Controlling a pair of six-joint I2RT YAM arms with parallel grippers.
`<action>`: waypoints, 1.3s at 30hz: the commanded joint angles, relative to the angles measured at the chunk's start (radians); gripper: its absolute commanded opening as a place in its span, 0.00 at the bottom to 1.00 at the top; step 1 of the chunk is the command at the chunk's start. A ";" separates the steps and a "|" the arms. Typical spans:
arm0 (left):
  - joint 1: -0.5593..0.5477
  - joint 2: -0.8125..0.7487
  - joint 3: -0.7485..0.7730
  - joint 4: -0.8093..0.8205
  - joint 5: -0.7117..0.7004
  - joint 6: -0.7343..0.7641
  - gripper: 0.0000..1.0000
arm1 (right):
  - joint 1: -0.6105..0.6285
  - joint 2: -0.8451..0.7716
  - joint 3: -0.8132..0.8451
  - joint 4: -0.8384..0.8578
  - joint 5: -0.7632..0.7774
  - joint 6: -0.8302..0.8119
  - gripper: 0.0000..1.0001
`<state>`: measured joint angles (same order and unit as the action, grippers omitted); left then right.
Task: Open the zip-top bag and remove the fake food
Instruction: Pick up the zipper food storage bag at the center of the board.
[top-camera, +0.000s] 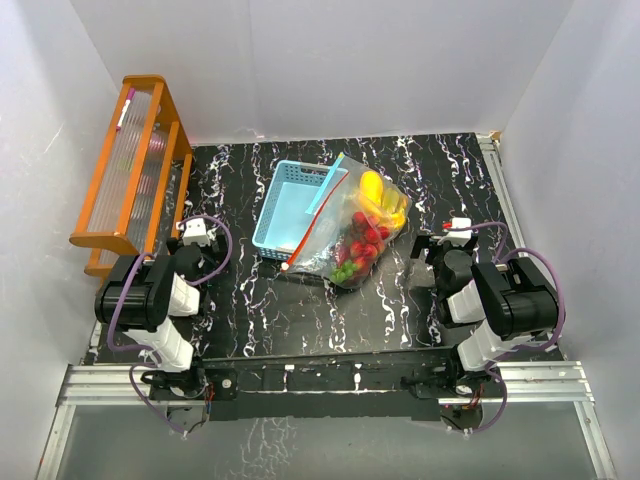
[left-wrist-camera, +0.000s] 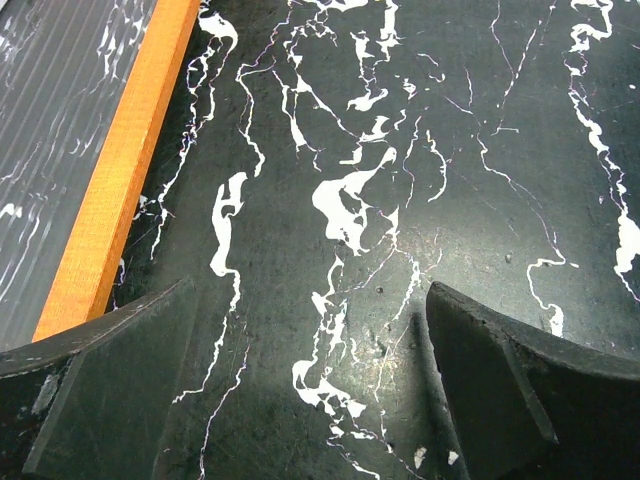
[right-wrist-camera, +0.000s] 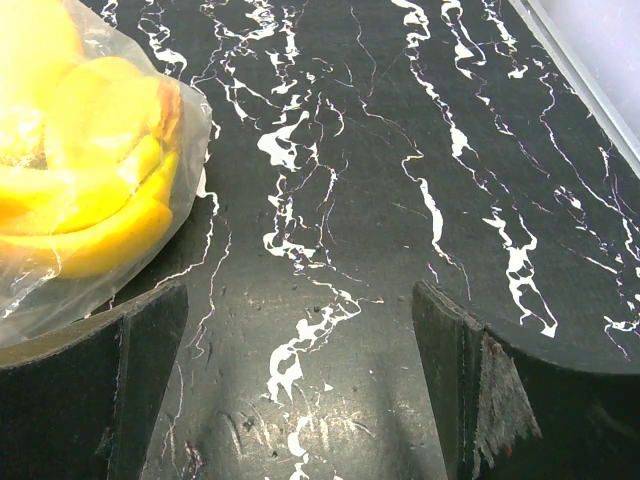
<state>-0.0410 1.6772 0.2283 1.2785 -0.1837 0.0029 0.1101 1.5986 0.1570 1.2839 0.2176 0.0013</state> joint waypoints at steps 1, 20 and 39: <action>0.007 -0.002 0.018 0.014 -0.007 -0.010 0.97 | -0.004 -0.007 0.016 0.058 0.004 0.000 0.98; -0.025 -0.358 0.236 -0.443 -0.088 -0.173 0.97 | -0.011 -0.193 0.089 -0.225 -0.040 -0.006 0.98; -0.386 -0.707 0.331 -0.708 0.196 -0.400 0.97 | -0.018 -0.459 0.549 -0.823 -0.521 0.354 0.98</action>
<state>-0.4290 1.0973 0.6270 0.4988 -0.1165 -0.1978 0.0998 1.1255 0.5667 0.5987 -0.2493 0.2245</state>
